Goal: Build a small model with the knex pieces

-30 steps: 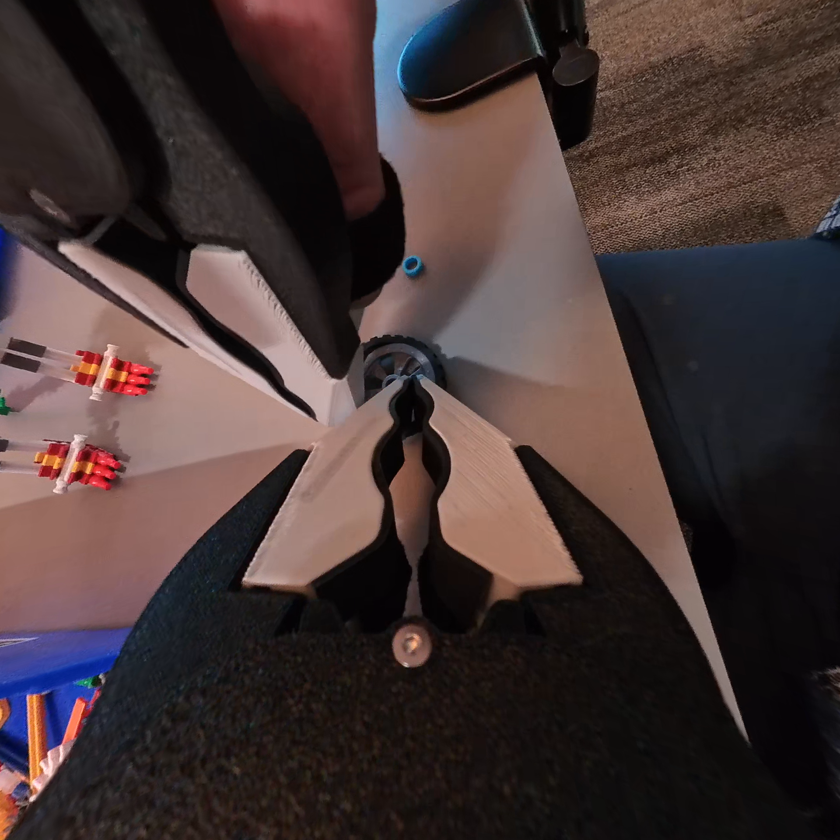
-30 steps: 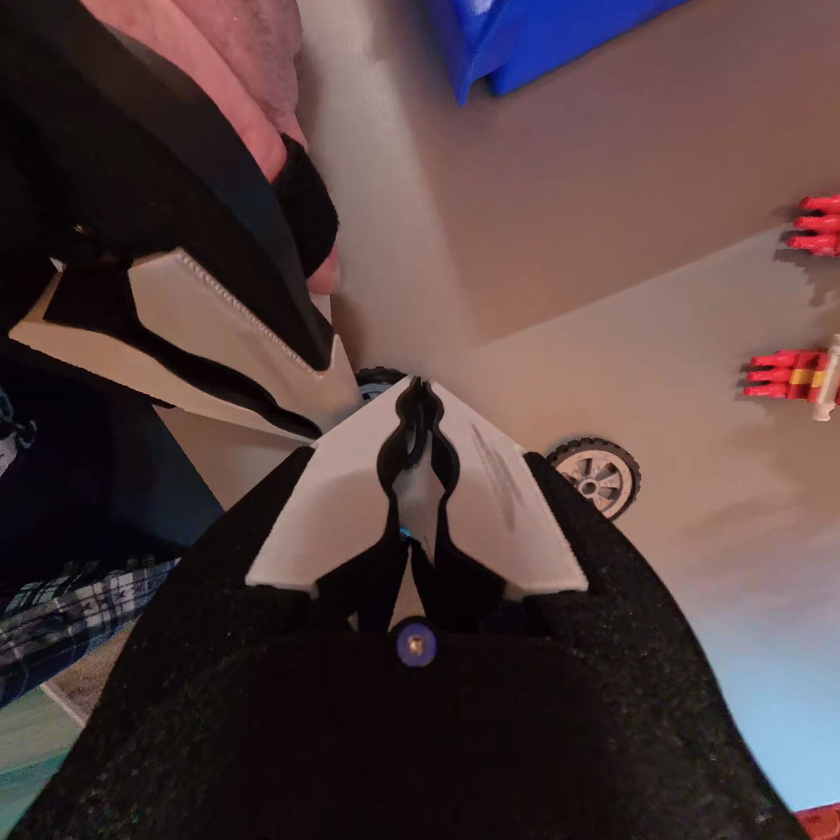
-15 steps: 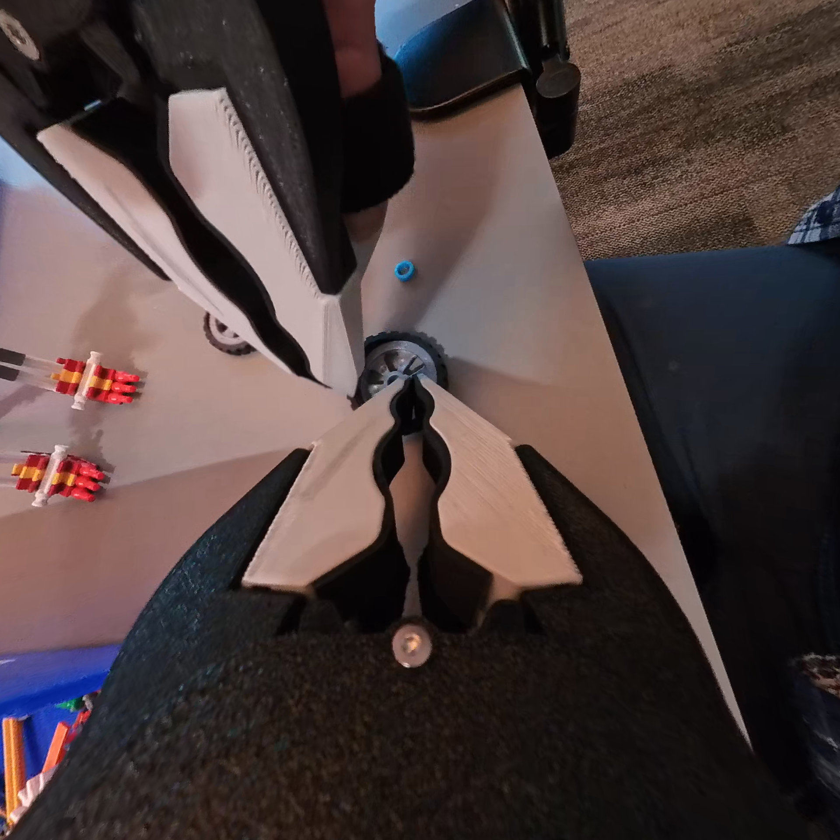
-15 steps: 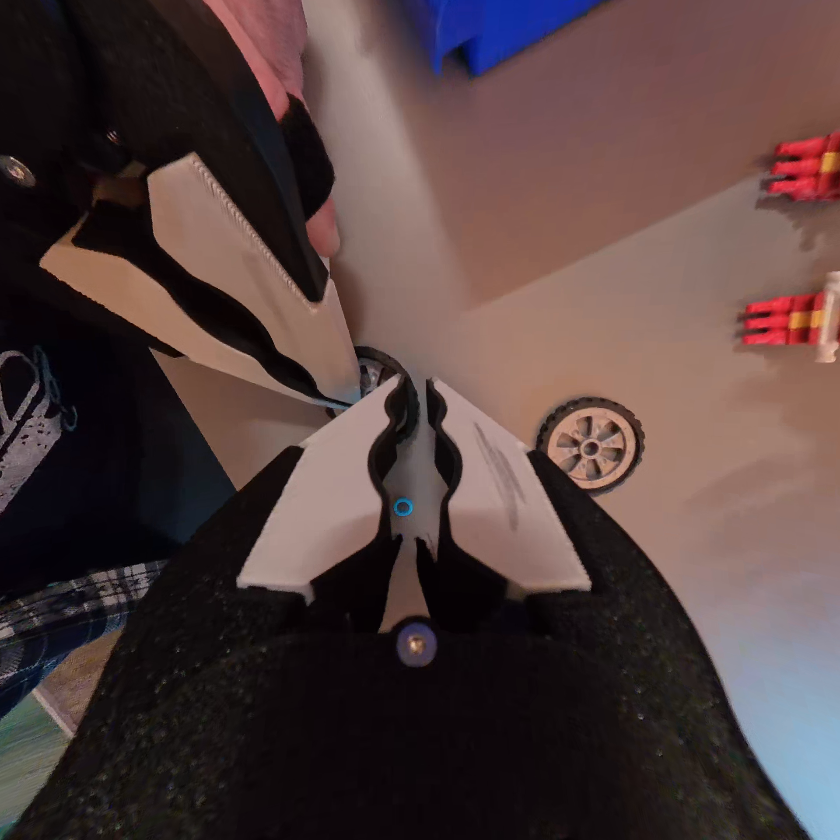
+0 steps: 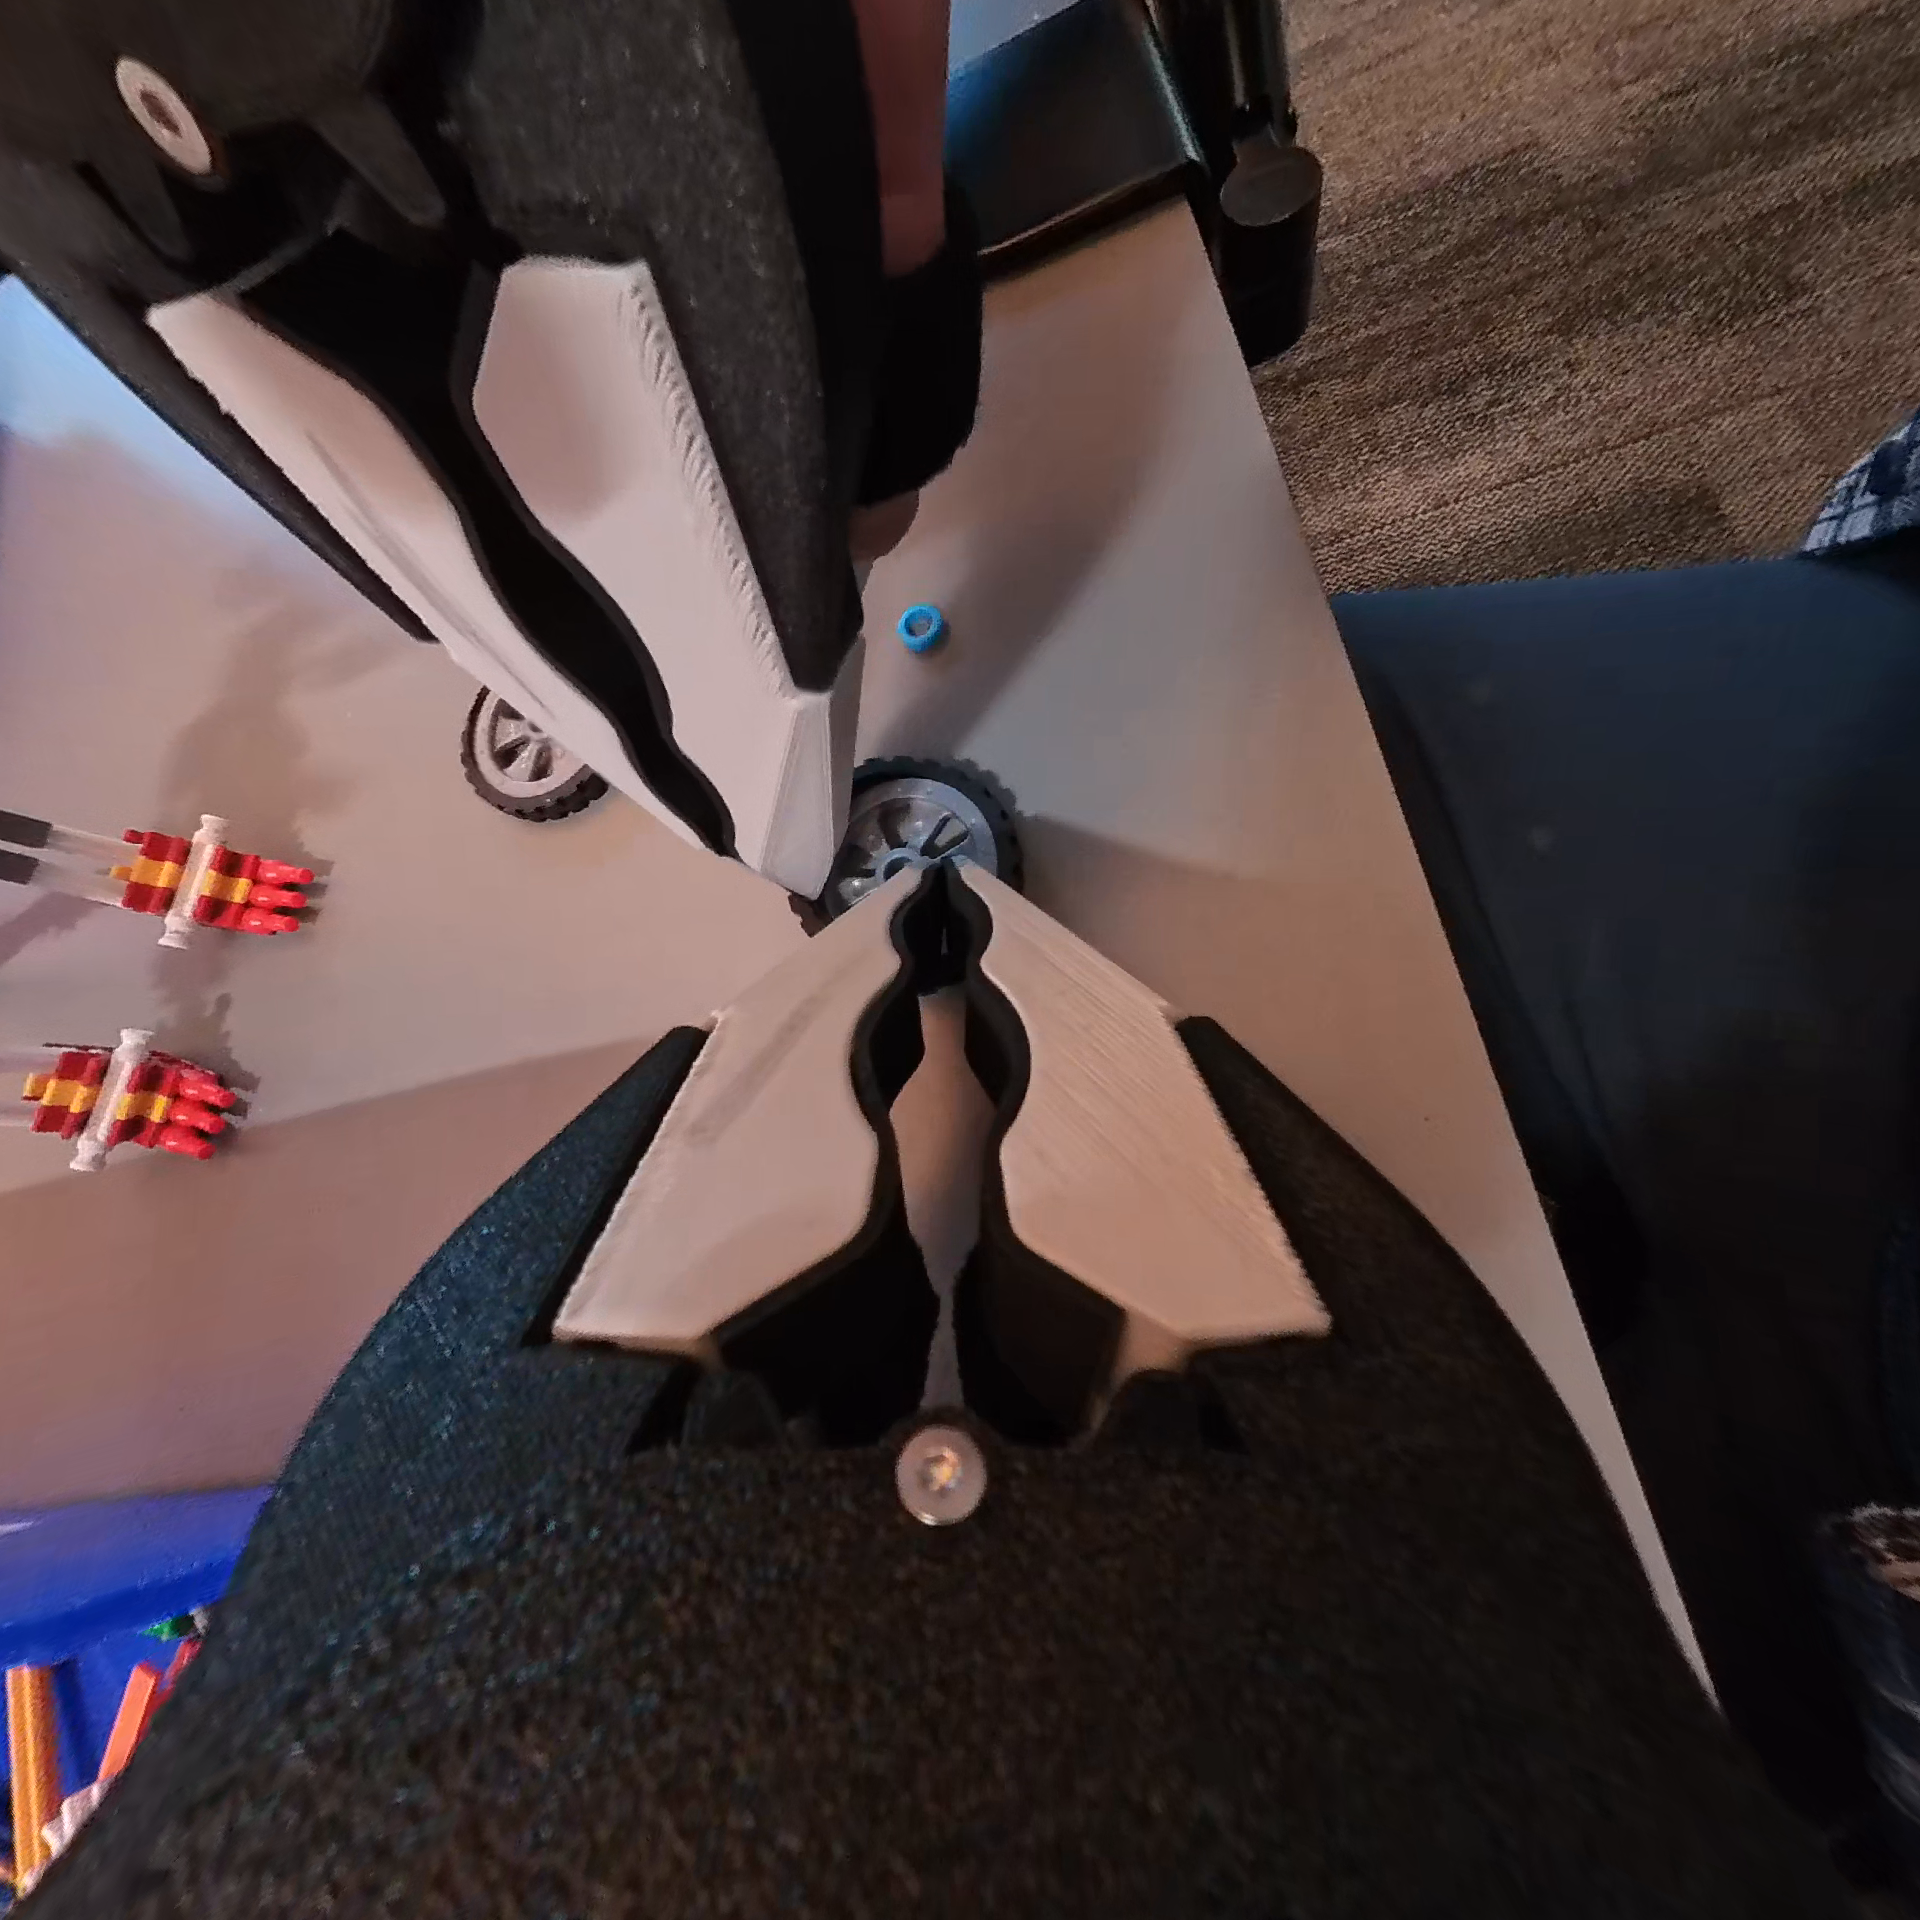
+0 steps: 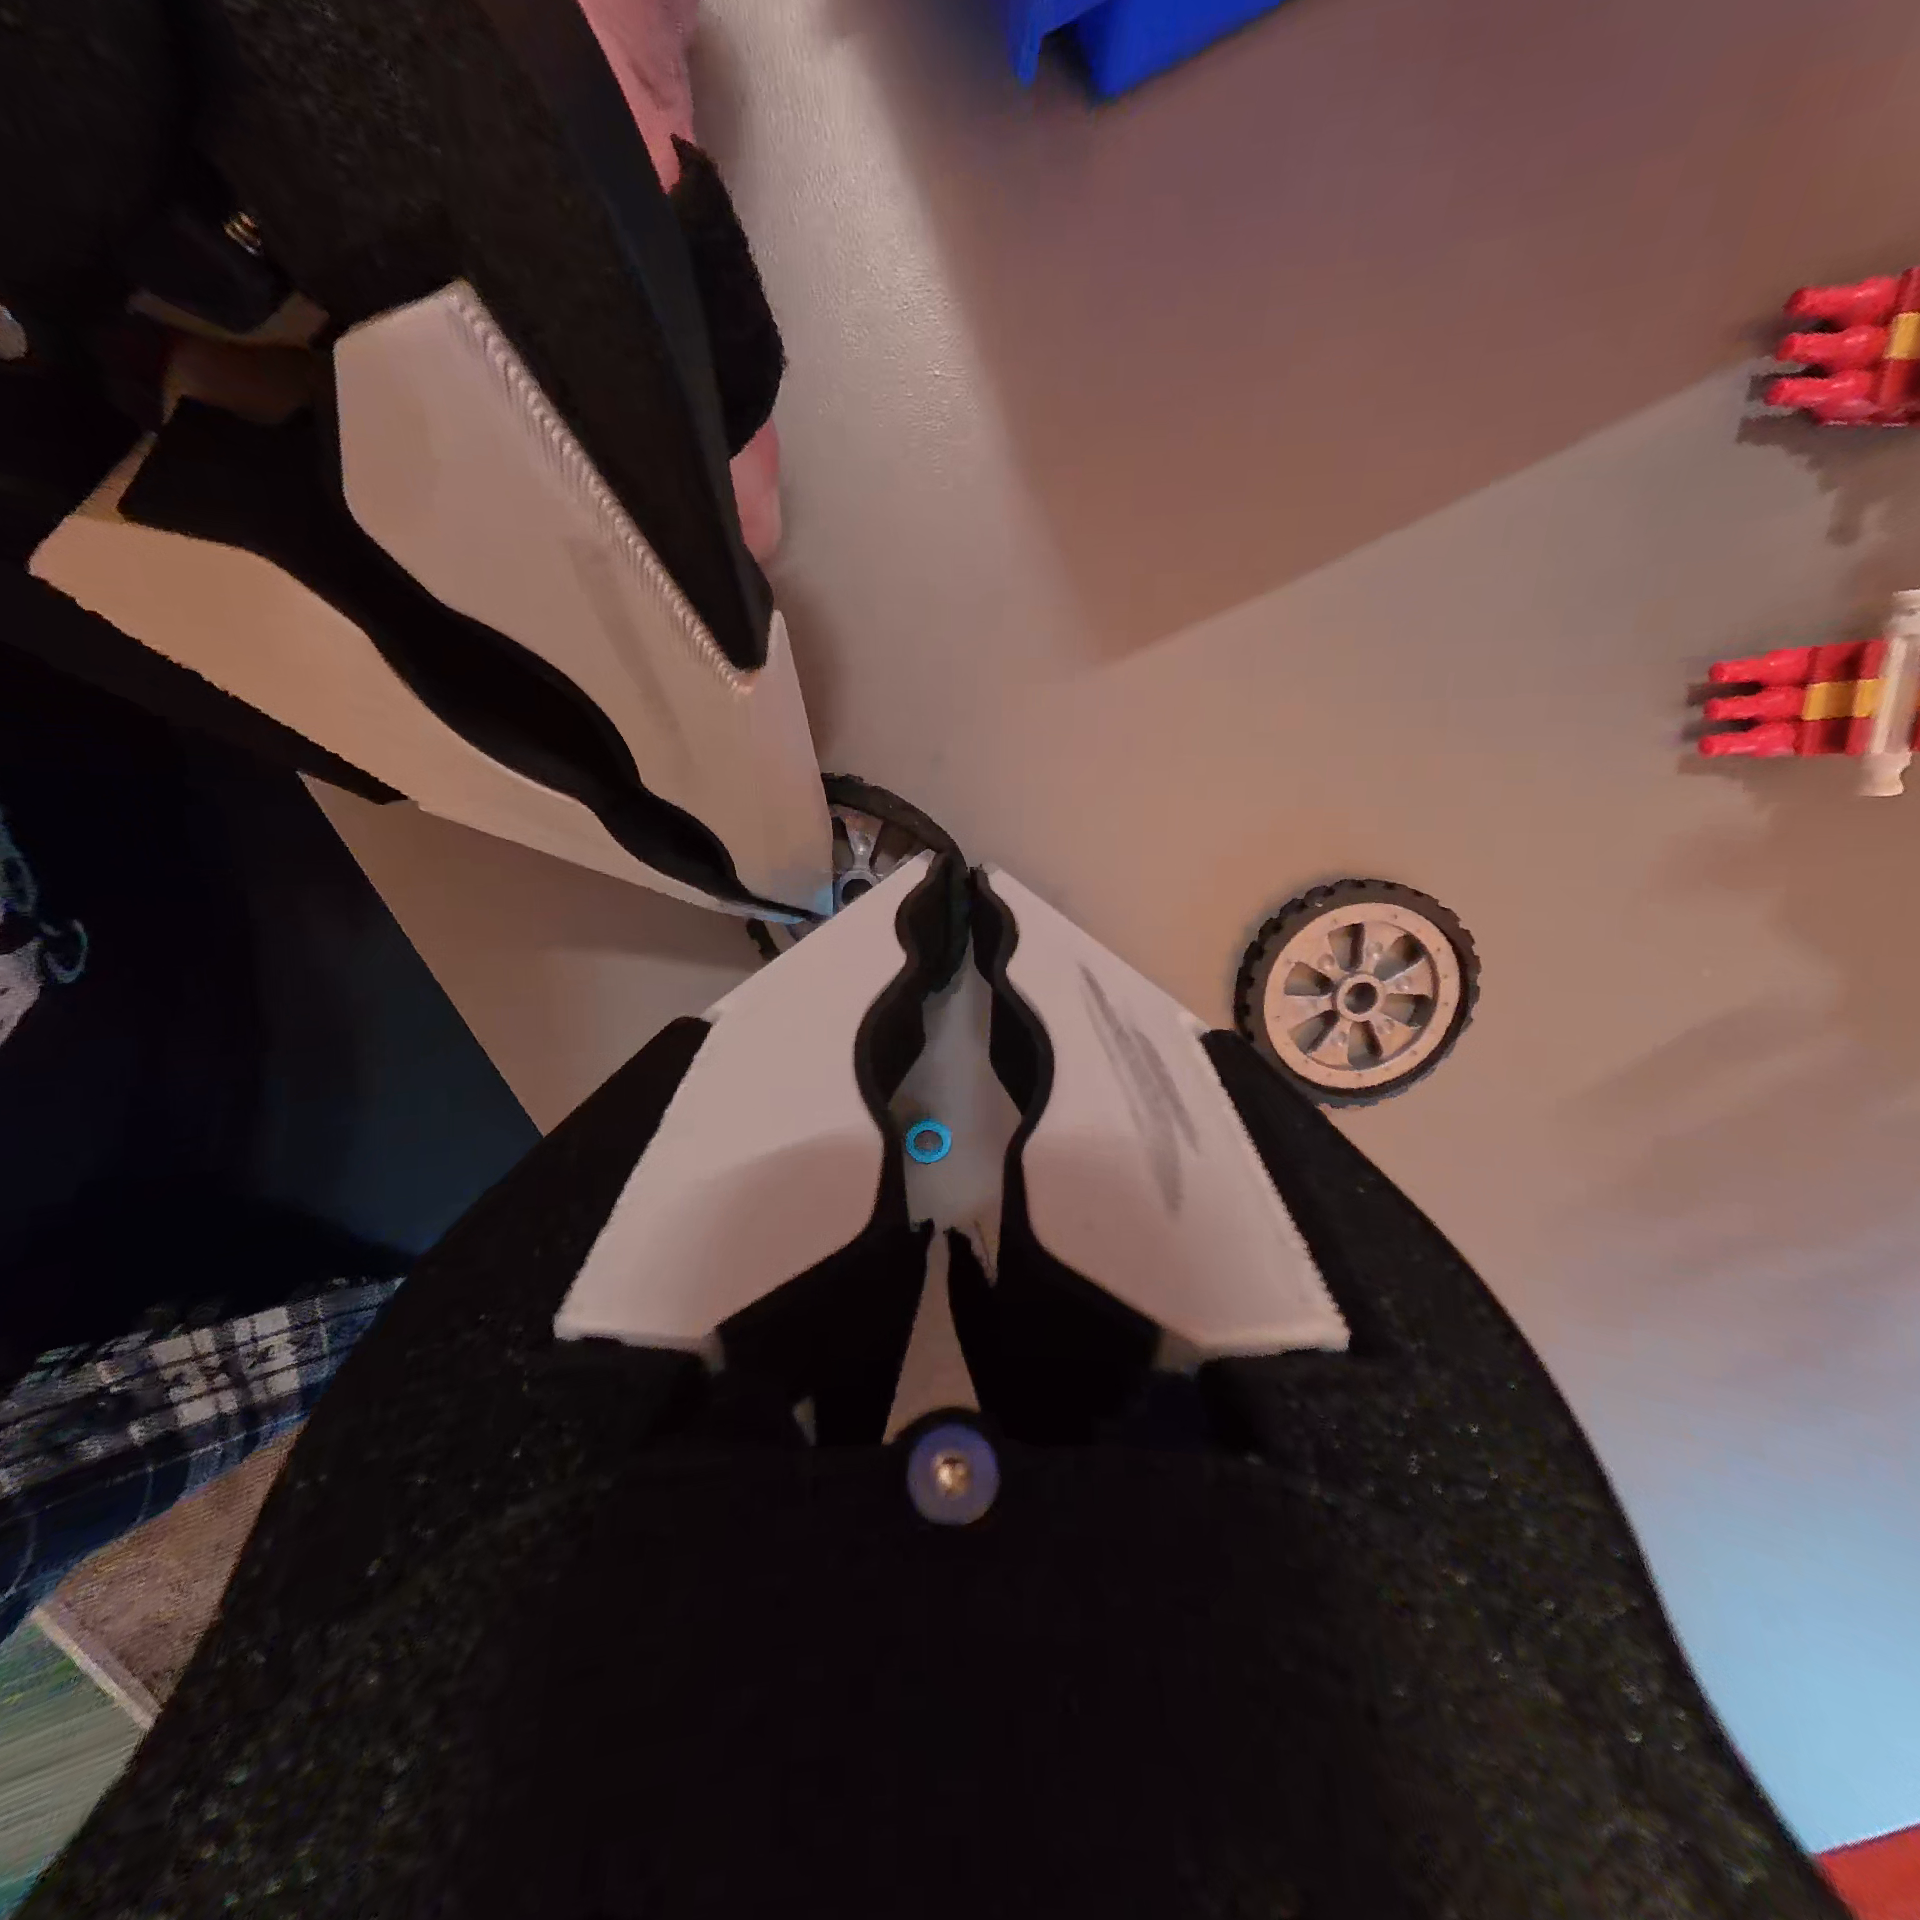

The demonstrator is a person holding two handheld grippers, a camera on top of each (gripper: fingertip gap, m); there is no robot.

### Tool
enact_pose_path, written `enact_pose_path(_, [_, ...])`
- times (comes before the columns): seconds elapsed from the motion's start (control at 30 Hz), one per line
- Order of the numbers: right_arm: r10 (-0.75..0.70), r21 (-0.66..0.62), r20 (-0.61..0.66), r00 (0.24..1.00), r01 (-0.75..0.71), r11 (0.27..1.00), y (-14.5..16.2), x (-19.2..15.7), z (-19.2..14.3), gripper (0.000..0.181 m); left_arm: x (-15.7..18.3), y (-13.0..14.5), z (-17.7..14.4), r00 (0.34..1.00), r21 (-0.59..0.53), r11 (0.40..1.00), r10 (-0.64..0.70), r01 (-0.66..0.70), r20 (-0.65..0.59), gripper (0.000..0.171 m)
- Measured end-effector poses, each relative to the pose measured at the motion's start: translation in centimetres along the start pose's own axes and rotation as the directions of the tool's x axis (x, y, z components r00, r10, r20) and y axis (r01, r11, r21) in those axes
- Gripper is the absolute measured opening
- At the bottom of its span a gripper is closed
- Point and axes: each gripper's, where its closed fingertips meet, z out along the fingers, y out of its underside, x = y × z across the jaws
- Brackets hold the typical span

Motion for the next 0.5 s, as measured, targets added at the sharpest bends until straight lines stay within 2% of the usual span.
enact_pose_path(0.03, [-0.006,-0.006,-0.008,1.0,0.006,1.0,-0.05,0.03,0.04,0.003,-0.05,0.0,0.03,1.0,-0.001,1.0,0.0,0.0,0.003,0.0])
enact_pose_path(0.3, [-0.03,-0.087,-0.049,0.998,0.025,0.996,-0.35,0.26,0.25,0.002,-0.4,0.07,0.16,1.0,-0.005,1.0,0.003,-0.003,0.017,0.0])
enact_pose_path(0.5, [-0.031,-0.131,-0.029,0.999,0.026,0.991,-0.59,0.43,0.5,0.001,-0.6,0.11,0.18,1.0,-0.005,1.0,0.009,-0.008,0.02,0.0])
